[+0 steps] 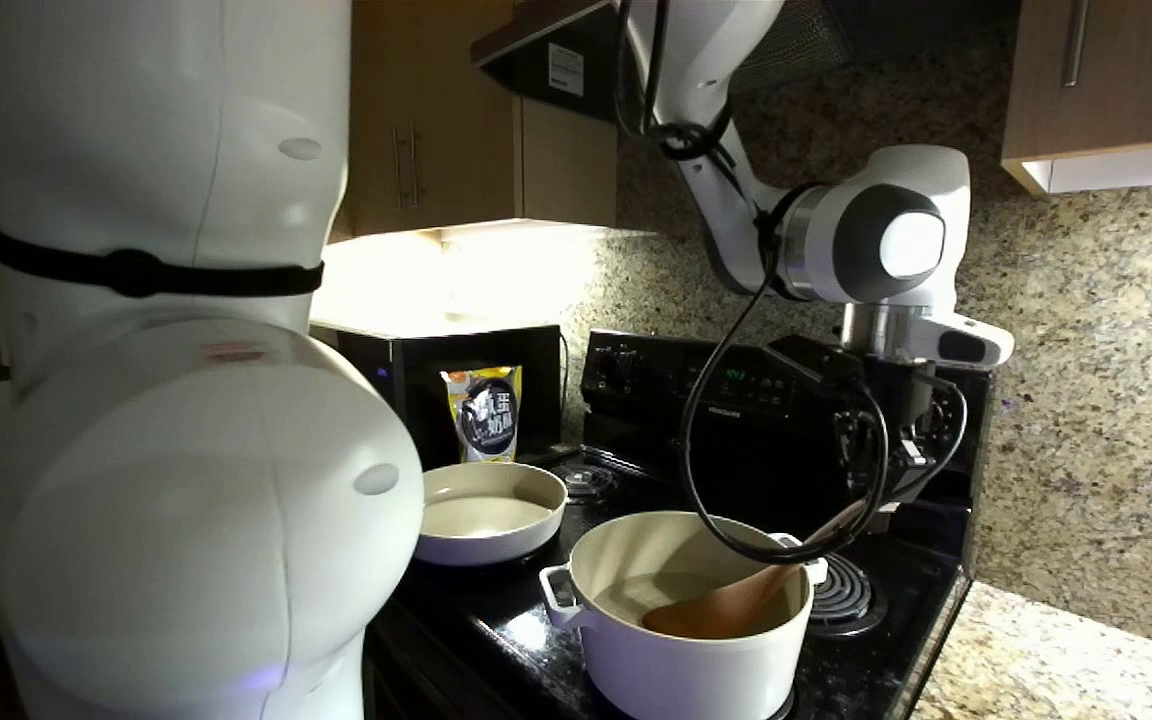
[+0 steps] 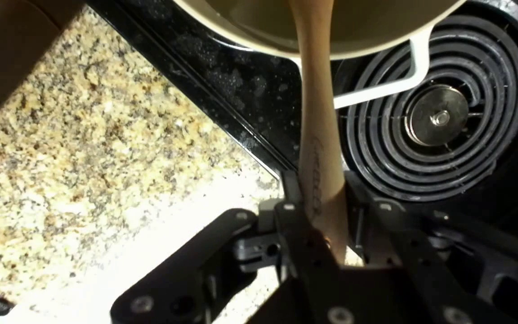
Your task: Stir the contents in the white pot
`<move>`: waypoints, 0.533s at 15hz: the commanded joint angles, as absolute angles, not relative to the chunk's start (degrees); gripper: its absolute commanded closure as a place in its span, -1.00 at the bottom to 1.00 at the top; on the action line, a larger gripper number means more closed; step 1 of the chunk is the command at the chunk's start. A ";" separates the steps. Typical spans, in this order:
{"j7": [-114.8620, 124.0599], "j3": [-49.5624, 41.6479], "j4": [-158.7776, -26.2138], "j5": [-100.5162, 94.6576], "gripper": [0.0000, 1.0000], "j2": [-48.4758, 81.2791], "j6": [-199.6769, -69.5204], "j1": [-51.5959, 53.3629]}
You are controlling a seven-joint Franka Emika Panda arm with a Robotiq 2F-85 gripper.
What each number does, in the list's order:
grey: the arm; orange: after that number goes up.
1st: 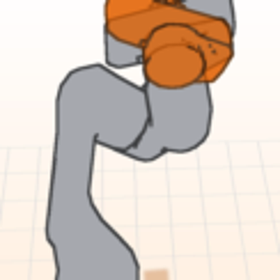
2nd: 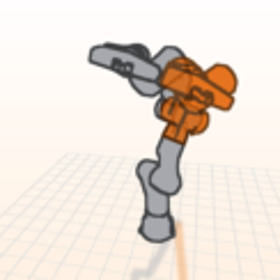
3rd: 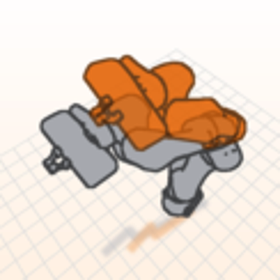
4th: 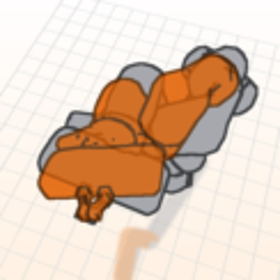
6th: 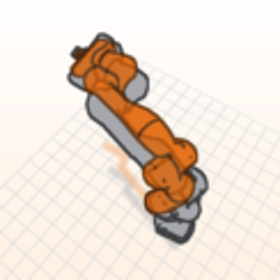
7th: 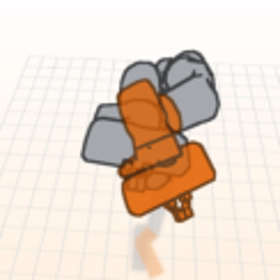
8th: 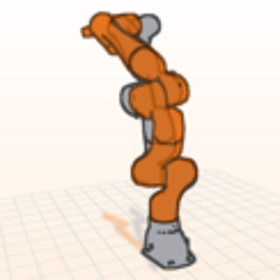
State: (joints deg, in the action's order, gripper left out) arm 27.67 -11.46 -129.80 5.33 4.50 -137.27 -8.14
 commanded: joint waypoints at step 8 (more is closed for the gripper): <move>39.32 -9.43 -136.69 -11.07 0.85 -1.49 -140.86 -7.85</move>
